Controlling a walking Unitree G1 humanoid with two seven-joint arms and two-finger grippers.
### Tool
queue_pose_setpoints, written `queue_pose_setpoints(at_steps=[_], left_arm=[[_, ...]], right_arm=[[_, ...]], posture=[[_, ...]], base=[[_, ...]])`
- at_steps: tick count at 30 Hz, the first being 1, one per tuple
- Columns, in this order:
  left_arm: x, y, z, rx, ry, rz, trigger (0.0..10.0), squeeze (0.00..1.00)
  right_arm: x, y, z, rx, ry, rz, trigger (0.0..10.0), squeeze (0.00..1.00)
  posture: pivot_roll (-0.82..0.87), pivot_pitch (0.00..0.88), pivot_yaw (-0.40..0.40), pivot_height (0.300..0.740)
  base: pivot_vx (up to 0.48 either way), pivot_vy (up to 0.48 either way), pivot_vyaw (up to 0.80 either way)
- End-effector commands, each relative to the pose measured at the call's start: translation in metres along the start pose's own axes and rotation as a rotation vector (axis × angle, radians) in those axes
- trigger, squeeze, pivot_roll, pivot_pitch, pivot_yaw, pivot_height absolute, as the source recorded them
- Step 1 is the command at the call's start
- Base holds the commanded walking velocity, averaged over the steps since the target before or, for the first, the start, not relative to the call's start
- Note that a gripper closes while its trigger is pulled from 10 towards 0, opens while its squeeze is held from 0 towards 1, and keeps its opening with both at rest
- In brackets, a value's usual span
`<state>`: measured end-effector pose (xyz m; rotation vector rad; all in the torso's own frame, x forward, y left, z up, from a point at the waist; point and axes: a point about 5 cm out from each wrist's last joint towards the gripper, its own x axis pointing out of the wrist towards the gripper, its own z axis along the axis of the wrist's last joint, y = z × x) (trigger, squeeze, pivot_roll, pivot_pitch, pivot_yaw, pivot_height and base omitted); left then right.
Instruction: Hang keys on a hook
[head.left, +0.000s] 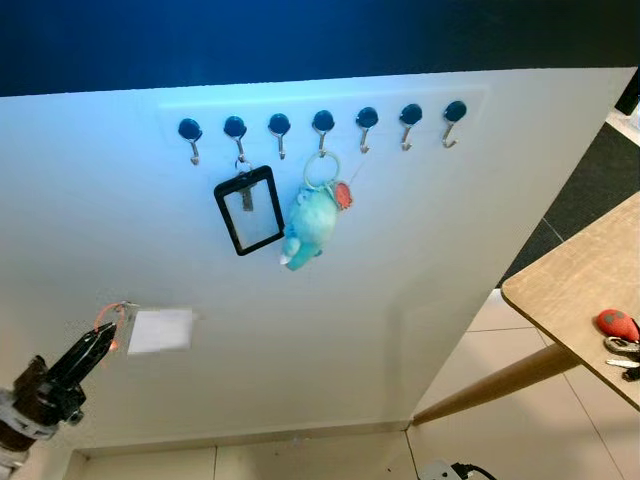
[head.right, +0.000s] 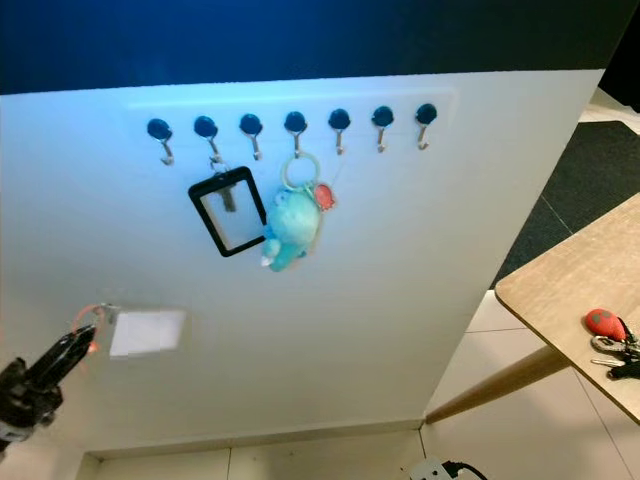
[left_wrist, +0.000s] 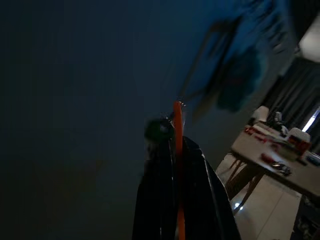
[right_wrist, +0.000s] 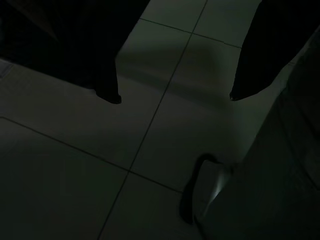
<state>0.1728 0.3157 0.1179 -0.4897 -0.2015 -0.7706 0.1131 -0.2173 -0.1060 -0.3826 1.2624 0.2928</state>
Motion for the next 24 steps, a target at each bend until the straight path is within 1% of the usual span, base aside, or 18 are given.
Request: queue_pose_setpoints(at_steps=[1, 5, 7, 8, 9, 10, 13, 14, 15, 18, 20, 24], left_arm=[[0.005, -0.007, 0.015, 0.034, -0.001, -0.068, 10.0, 0.0], [0.021, -0.023, 0.033, 0.077, -0.046, -0.183, 10.0, 0.0], [0.023, -0.025, 0.035, 0.081, -0.051, -0.197, 10.0, 0.0], [0.034, -0.032, 0.04, 0.11, -0.026, -0.258, 10.0, 0.0], [0.038, -0.036, 0.041, 0.121, -0.017, -0.278, 10.0, 0.0], [0.038, -0.036, 0.041, 0.121, -0.017, -0.278, 10.0, 0.0], [0.056, -0.045, 0.052, 0.176, -0.021, -0.338, 10.0, 0.0], [0.061, -0.048, 0.055, 0.183, -0.028, -0.356, 10.0, 0.0], [0.061, -0.048, 0.055, 0.183, -0.028, -0.356, 10.0, 0.0], [0.08, -0.057, 0.058, 0.232, -0.008, -0.403, 10.0, 0.0], [0.093, -0.06, 0.059, 0.268, 0.009, -0.406, 10.0, 0.0], [0.118, -0.061, 0.057, 0.335, 0.081, -0.412, 10.0, 0.0]], right_arm=[[0.0, 0.001, 0.0, 0.003, -0.001, 0.001, 10.0, 0.0], [0.0, 0.0, 0.002, -0.006, -0.003, -0.001, 10.0, 0.0], [0.0, 0.0, 0.002, -0.007, -0.003, -0.001, 10.0, 0.0], [0.0, 0.0, 0.003, -0.007, -0.006, -0.001, 10.0, 0.0], [0.0, 0.0, 0.004, -0.007, -0.007, -0.002, 10.0, 0.0], [0.0, 0.0, 0.004, -0.007, -0.007, -0.002, 10.0, 0.0], [0.0, 0.0, 0.004, -0.007, -0.006, -0.003, 10.0, 0.0], [0.0, 0.0, 0.003, -0.007, -0.005, -0.003, 10.0, 0.0], [0.0, 0.0, 0.003, -0.007, -0.005, -0.003, 10.0, 0.0], [0.0, 0.0, 0.003, -0.003, -0.003, -0.005, 10.0, 0.0], [0.0, 0.0, 0.002, -0.001, -0.003, -0.005, 10.0, 0.0], [0.001, 0.001, 0.003, 0.005, -0.005, -0.004, 10.0, 0.0]], posture=[[0.01, 0.017, 0.018, 0.74], [0.01, 0.014, 0.014, 0.74], [0.01, 0.014, 0.014, 0.74], [0.01, 0.017, 0.015, 0.74], [0.01, 0.017, 0.015, 0.74], [0.01, 0.017, 0.015, 0.74], [0.0, 0.021, 0.013, 0.74], [0.0, 0.021, 0.013, 0.74], [0.0, 0.021, 0.013, 0.74], [0.0, 0.022, 0.018, 0.74], [-0.01, 0.023, 0.02, 0.74], [-0.01, 0.025, 0.027, 0.74]], base=[[0.0, 0.0, 0.0], [0.0, 0.0, 0.0], [0.0, 0.0, 0.0], [0.0, 0.0, 0.0], [0.0, 0.0, 0.0], [0.0, 0.0, 0.0], [0.0, 0.0, 0.0], [0.0, 0.0, 0.0], [0.0, 0.0, 0.0], [0.0, 0.0, 0.0], [0.0, 0.0, 0.0], [0.0, 0.0, 0.0]])
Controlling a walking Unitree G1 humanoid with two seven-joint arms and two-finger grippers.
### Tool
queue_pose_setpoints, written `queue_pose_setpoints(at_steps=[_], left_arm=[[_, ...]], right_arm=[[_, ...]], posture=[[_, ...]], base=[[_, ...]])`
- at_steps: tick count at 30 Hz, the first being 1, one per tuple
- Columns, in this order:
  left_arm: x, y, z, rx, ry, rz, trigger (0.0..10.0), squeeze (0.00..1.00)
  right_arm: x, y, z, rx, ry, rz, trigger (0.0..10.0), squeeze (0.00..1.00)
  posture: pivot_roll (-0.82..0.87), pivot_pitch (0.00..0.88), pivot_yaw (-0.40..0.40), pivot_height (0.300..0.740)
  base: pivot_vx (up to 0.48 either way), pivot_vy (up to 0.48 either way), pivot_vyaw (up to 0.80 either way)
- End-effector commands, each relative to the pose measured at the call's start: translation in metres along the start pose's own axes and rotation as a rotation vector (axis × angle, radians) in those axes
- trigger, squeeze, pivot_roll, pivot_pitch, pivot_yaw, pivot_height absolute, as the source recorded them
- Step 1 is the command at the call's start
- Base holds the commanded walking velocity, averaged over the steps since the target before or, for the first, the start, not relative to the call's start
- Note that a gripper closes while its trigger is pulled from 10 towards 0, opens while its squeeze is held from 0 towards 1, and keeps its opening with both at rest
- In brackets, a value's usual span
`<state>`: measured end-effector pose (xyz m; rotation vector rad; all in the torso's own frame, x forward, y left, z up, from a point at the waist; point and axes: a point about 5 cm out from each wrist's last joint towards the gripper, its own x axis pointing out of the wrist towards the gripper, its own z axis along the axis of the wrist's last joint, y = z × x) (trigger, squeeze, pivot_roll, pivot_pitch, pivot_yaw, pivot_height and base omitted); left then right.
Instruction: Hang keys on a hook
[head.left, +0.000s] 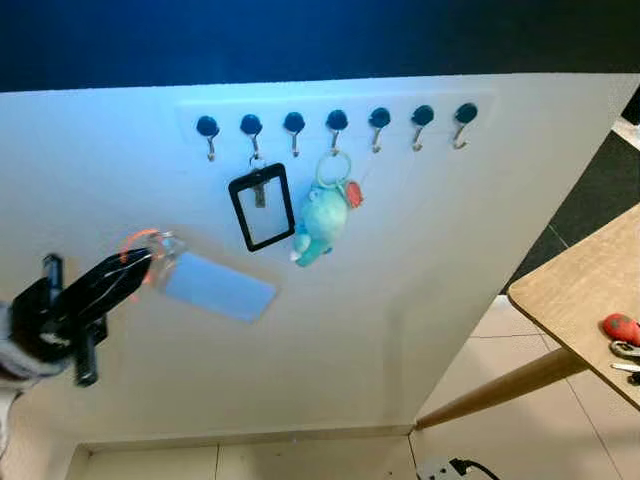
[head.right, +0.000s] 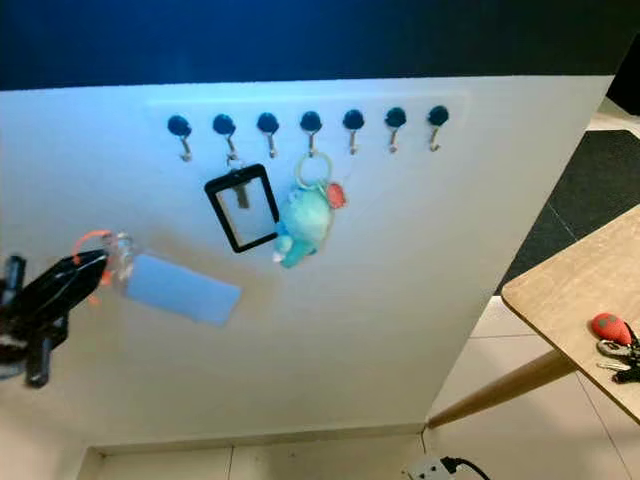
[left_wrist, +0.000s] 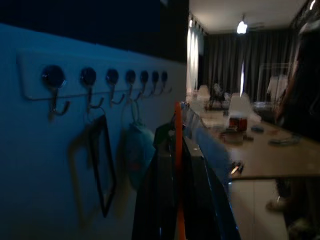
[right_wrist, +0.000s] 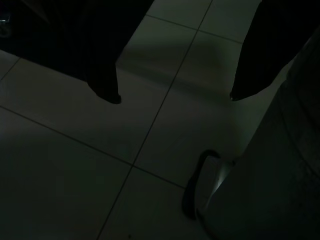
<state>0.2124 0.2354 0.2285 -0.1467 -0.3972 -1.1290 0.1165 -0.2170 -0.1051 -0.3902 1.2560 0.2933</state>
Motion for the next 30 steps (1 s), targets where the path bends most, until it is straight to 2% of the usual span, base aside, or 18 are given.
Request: queue_pose_setpoints(at_steps=[1, 8, 13, 18, 22, 30], left_arm=[[0.006, 0.001, 0.0, 0.026, 0.074, -0.007, 10.0, 0.0], [0.026, 0.006, -0.01, 0.024, 0.123, -0.017, 10.0, 0.0], [0.031, 0.011, -0.01, 0.029, 0.107, 0.006, 10.0, 0.0], [0.026, 0.02, -0.009, 0.044, 0.112, 0.048, 10.0, 0.0], [0.017, 0.033, 0.002, 0.078, 0.093, 0.114, 10.0, 0.0], [0.005, 0.044, 0.012, 0.119, 0.108, 0.178, 10.0, 0.0]], right_arm=[[0.0, 0.003, -0.001, 0.013, 0.0, 0.001, 10.0, 0.0], [0.001, 0.006, -0.002, 0.02, 0.003, 0.006, 10.0, 0.0], [0.001, 0.006, -0.003, 0.023, 0.004, 0.006, 10.0, 0.0], [0.001, 0.007, -0.003, 0.025, 0.005, 0.006, 10.0, 0.0], [0.001, 0.008, -0.004, 0.027, 0.004, 0.005, 10.0, 0.0], [0.001, 0.007, -0.005, 0.032, 0.007, 0.002, 10.0, 0.0]], posture=[[-0.01, 0.025, 0.027, 0.74], [-0.01, 0.026, 0.034, 0.74], [-0.01, 0.027, 0.036, 0.74], [-0.02, 0.026, 0.038, 0.74], [-0.02, 0.026, 0.039, 0.74], [-0.02, 0.026, 0.043, 0.74]], base=[[0.0, 0.0, 0.0], [0.0, 0.0, 0.0], [0.0, 0.0, 0.0], [0.0, 0.0, 0.0], [0.0, 0.0, 0.0], [0.0, 0.0, 0.0]])
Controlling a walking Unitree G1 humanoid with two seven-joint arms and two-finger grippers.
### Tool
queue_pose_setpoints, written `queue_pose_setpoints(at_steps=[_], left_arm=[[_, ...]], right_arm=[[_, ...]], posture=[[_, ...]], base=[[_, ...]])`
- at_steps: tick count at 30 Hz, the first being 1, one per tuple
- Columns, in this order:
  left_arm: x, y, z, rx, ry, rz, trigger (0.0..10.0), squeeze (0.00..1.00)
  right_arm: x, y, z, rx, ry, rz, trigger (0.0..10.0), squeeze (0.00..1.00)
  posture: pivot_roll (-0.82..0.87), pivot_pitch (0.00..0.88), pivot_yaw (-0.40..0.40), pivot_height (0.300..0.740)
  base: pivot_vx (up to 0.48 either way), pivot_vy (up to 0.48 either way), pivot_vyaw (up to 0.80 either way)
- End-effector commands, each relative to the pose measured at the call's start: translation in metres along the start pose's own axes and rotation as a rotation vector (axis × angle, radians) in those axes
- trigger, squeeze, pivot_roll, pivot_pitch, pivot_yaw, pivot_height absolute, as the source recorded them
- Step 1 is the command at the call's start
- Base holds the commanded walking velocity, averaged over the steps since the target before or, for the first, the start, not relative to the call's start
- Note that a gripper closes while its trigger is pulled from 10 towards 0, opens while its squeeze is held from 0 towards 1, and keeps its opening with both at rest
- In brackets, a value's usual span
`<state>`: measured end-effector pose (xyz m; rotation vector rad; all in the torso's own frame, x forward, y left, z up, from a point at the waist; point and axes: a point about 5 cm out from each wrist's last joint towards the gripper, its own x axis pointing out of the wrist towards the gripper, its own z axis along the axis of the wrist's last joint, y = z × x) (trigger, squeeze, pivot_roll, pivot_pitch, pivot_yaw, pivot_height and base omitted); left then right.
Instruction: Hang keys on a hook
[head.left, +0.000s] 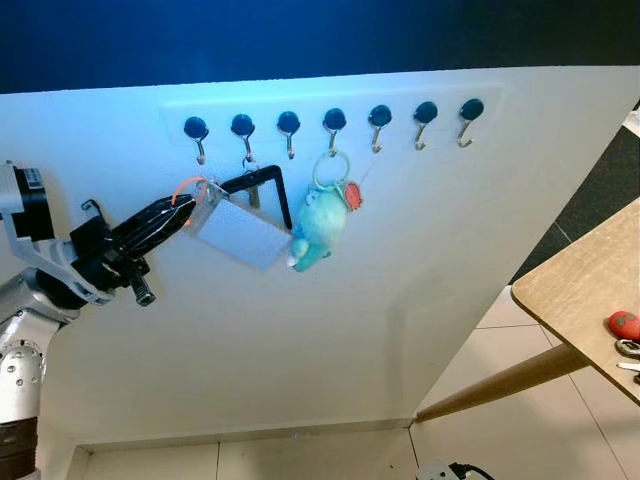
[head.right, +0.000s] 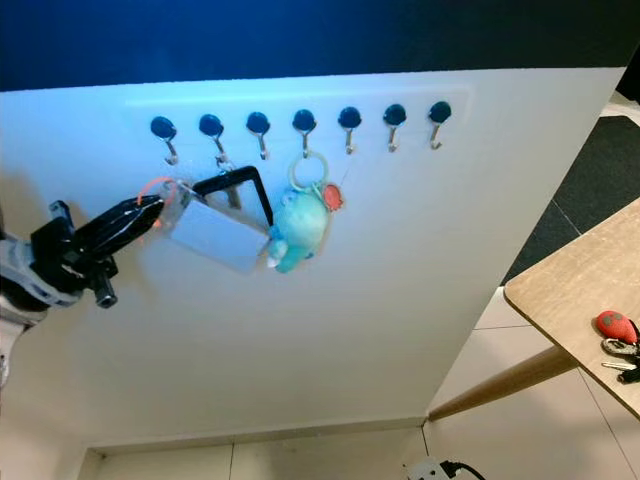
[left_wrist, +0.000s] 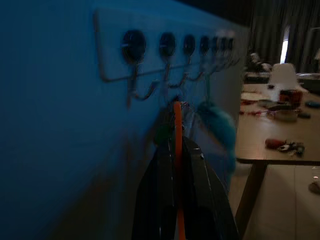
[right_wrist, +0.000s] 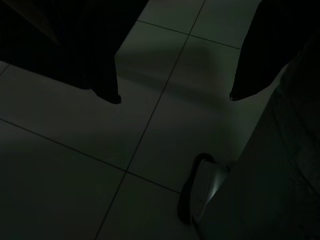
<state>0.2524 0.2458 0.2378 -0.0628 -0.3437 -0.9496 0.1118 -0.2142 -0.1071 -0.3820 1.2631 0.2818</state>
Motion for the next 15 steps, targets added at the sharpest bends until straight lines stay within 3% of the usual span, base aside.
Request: queue_pose_setpoints(at_steps=[1, 10, 15], left_arm=[[-0.0055, 0.0057, 0.0101, 0.046, 0.015, 0.013, 10.0, 0.0], [-0.0039, 0.0056, 0.0139, 0.048, -0.003, -0.02, 10.0, 0.0], [0.0, -0.0015, 0.0142, 0.018, -0.017, -0.096, 10.0, 0.0]], right_arm=[[0.0002, 0.0025, -0.0017, 0.02, 0.001, 0.004, 10.0, 0.0], [-0.0001, 0.0007, -0.0022, 0.02, 0.002, 0.003, 10.0, 0.0], [-0.0003, -0.0007, -0.002, 0.019, 0.002, 0.001, 10.0, 0.0]], posture=[[-0.02, 0.026, 0.043, 0.74], [-0.02, 0.026, 0.043, 0.74], [-0.02, 0.023, 0.046, 0.74]], base=[[0.0, 0.0, 0.0], [0.0, 0.0, 0.0], [0.0, 0.0, 0.0]])
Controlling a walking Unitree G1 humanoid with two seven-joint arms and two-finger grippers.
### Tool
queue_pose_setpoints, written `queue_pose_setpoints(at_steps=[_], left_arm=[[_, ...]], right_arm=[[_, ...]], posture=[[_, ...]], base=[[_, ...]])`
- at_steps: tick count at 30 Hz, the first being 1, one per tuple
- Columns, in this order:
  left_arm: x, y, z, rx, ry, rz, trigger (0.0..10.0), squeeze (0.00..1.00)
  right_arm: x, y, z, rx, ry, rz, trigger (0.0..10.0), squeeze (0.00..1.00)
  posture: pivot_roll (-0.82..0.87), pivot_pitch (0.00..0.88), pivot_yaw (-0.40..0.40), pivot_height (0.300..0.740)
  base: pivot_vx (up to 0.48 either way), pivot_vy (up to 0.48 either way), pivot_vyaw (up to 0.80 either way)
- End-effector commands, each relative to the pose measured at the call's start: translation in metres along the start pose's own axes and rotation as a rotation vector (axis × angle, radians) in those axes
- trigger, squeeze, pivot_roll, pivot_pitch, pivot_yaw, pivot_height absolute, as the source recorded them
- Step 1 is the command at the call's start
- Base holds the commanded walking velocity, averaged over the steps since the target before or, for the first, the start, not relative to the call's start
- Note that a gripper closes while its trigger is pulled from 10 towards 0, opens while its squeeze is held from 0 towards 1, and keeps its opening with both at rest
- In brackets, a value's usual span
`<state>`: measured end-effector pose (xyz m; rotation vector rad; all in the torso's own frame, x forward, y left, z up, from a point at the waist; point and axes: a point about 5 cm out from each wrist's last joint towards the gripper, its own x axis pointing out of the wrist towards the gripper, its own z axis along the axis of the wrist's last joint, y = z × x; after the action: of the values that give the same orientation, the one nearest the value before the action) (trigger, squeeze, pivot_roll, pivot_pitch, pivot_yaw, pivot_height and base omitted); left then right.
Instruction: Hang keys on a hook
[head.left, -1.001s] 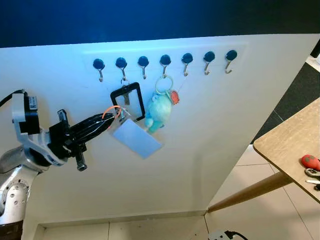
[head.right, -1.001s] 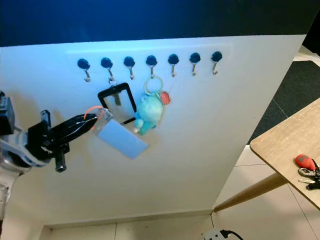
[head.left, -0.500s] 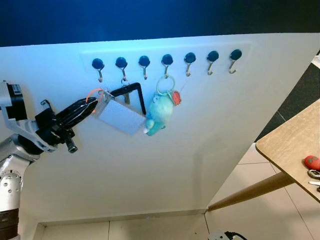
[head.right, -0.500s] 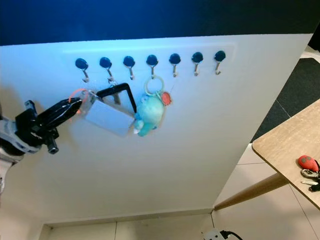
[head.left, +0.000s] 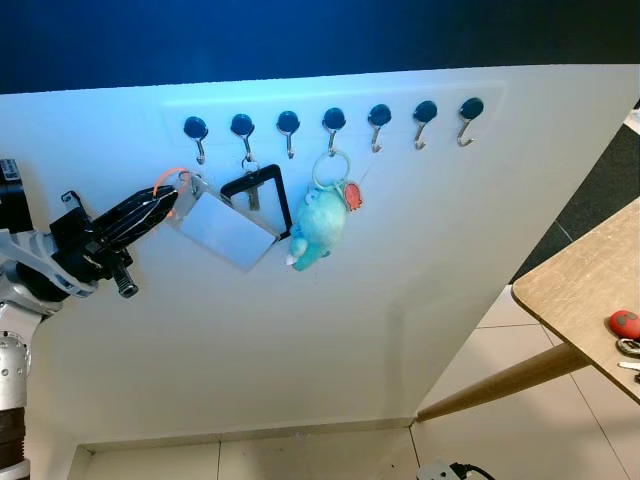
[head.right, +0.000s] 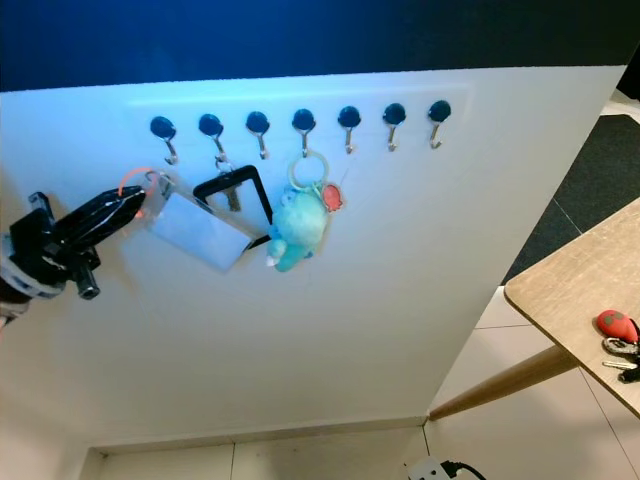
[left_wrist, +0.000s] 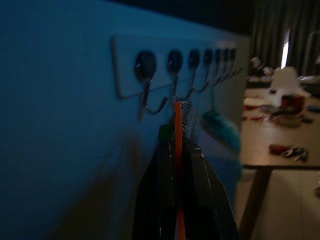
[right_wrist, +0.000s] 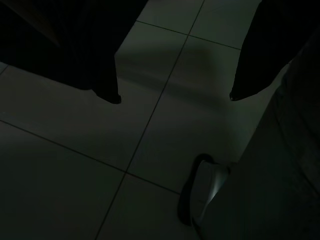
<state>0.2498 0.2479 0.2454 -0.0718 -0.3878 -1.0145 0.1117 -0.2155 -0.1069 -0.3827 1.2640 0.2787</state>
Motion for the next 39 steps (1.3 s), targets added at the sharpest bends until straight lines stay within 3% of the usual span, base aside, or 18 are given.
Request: queue_pose_setpoints(at_steps=[1, 12, 24, 39], left_arm=[[0.002, -0.002, 0.005, 0.012, 0.026, -0.044, 10.0, 0.0], [0.017, 0.007, 0.001, 0.034, 0.03, -0.036, 10.0, 0.0], [0.02, 0.012, -0.007, 0.031, 0.087, -0.055, 10.0, 0.0], [0.025, 0.017, 0.002, 0.051, 0.037, -0.066, 10.0, 0.0]], right_arm=[[0.0, 0.0, -0.001, 0.018, 0.0, 0.002, 10.0, 0.0], [0.0, 0.0, -0.001, 0.023, 0.0, 0.001, 10.0, 0.0], [0.0, 0.005, -0.004, 0.038, 0.005, 0.004, 10.0, 0.0], [0.0, 0.006, -0.006, 0.042, 0.007, 0.006, 10.0, 0.0]], posture=[[-0.02, 0.023, 0.046, 0.74], [-0.03, 0.023, 0.048, 0.74], [-0.05, 0.031, 0.06, 0.74], [-0.05, 0.034, 0.062, 0.74]], base=[[0.0, 0.0, 0.0], [0.0, 0.0, 0.0], [0.0, 0.0, 0.0], [0.0, 0.0, 0.0]])
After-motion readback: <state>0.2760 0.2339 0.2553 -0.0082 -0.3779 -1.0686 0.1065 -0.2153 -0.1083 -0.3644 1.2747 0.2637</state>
